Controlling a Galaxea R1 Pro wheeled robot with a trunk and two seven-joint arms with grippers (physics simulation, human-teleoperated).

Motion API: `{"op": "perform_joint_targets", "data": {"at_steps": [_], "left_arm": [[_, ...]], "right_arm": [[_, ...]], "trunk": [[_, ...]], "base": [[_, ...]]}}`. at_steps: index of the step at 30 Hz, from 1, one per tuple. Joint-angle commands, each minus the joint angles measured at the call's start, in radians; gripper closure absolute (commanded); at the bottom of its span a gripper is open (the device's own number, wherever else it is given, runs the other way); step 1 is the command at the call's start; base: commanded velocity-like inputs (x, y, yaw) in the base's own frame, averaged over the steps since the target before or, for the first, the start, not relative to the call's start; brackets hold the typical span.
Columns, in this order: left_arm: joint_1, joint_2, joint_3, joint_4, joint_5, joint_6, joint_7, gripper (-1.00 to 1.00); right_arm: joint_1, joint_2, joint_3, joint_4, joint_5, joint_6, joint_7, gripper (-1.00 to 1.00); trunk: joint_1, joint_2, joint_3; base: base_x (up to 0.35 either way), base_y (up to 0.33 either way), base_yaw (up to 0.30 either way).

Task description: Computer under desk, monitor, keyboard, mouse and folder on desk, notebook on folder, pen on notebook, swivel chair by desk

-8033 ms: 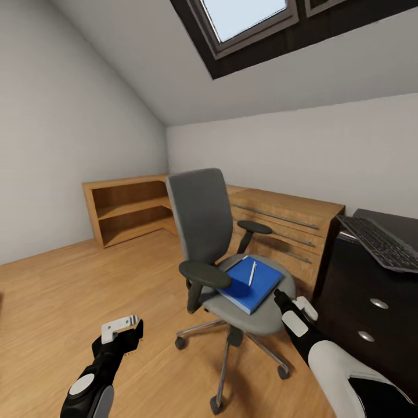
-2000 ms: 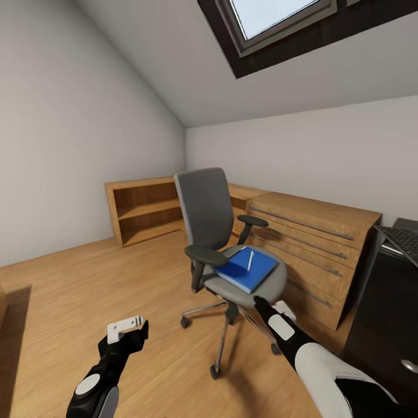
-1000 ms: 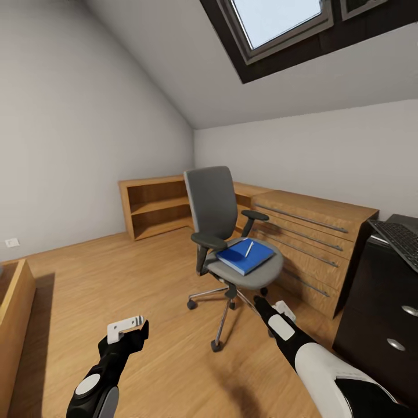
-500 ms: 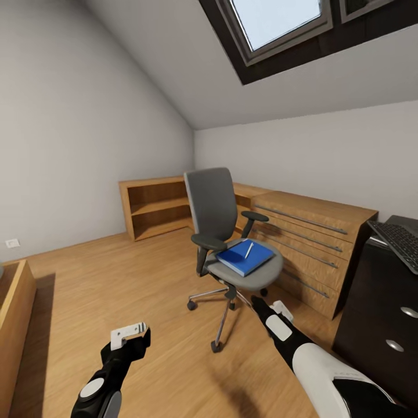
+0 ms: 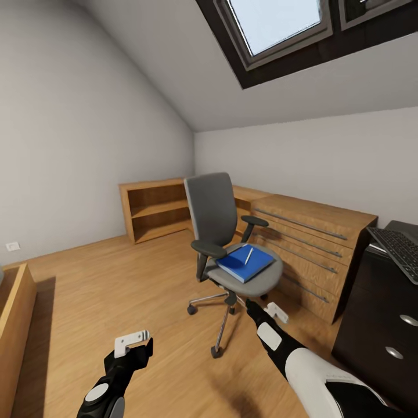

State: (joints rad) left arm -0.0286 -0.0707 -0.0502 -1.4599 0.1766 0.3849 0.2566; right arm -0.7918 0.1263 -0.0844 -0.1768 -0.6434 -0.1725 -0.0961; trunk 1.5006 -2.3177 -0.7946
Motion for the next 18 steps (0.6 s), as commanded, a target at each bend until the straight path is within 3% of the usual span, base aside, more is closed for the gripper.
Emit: {"op": "perform_joint_targets", "data": {"at_steps": [1, 5, 10, 18], "left_arm": [[-0.001, 0.000, -0.002, -0.001, 0.011, 0.003, 0.009, -1.00], [-0.001, -0.001, -0.002, 0.000, 0.011, 0.003, 0.011, -1.00], [-0.001, -0.002, -0.002, 0.002, 0.011, 0.004, 0.013, -1.00], [-0.001, -0.004, -0.028, 0.024, 0.011, 0.003, 0.015, -1.00]], "right_arm": [[0.001, 0.003, -0.008, 0.013, 0.020, -0.024, -0.001, -1.00], [0.008, 0.011, -0.007, 0.092, 0.090, -0.134, -0.001, -1.00], [0.011, 0.015, -0.007, 0.163, 0.130, -0.236, -0.001, -1.00], [0.073, 0.014, -0.008, 0.193, 0.193, -0.302, -0.001, -1.00]], "trunk": [[-0.004, 0.007, 0.002], [-0.019, 0.035, 0.015], [-0.039, 0.070, 0.030], [-0.069, 0.126, 0.055]], "base": [[0.000, 0.000, 0.000], [0.000, 0.000, 0.000], [0.000, 0.000, 0.000], [0.000, 0.000, 0.000]]}}
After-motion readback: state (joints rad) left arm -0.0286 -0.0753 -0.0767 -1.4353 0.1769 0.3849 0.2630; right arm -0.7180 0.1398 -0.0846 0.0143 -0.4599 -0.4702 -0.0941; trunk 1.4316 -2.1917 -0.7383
